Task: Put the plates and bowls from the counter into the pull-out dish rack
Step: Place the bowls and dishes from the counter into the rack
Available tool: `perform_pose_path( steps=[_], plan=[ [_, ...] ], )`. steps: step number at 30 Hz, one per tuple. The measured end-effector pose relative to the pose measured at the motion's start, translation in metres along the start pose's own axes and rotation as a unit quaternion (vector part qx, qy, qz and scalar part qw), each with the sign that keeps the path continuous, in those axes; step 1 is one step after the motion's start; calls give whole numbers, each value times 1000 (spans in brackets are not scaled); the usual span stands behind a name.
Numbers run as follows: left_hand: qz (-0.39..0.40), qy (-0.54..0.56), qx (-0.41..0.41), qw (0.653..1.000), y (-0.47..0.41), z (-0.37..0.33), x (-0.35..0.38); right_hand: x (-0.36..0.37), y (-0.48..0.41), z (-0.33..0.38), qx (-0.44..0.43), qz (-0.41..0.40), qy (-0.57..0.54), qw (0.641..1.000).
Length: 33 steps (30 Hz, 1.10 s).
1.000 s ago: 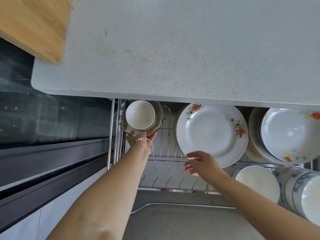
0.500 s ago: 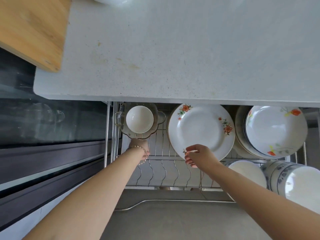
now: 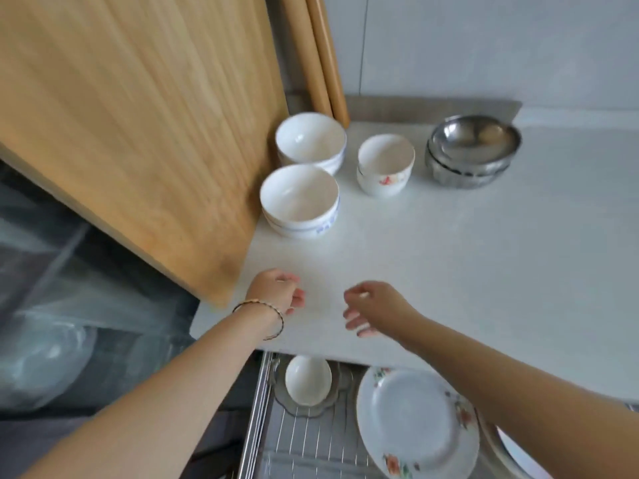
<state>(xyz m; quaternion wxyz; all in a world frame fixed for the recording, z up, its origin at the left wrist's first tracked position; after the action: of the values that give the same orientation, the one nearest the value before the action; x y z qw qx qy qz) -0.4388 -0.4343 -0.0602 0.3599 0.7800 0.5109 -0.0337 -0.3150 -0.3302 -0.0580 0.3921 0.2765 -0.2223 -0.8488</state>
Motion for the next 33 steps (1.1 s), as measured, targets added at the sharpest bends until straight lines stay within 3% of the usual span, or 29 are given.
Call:
perform_pose_path(
  steps=[3,8,13,20,22,27,33],
  plan=[
    [-53,-50,21,997,-22,-10,-10,13,-41,53,35,-30,-71,996],
    [-37,-65,36,997,-41,-7,-13,39,-96,84,85,-92,-127,984],
    [-42,-36,28,998,-41,7,-15,49,-105,75,53,-143,-171,973],
    [-40,12,80,996,3,8,-12,1,-57,24,17,-123,-94,988],
    [6,21,63,998,24,3,-5,-17,-27,3,25,-107,-76,991],
    [115,-115,44,986,88,14,27,-69,58,-63,38,-93,-26,995],
    [226,-250,87,937,158,67,75,-126,131,-145,46,-80,56,994]
  ],
)
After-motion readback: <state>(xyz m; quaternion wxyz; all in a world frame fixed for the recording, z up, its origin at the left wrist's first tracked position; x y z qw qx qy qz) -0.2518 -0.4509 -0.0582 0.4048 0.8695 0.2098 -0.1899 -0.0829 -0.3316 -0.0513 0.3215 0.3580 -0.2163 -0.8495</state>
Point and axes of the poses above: each hand's wrist, its own y-axis away from the middle knuckle, its own x-axis out of the palm, z = x × y, the point moved 1 cm from there along -y, towards the middle knuckle, and after that the axes turned 12 degrees about -z, right-handed, at the moved point
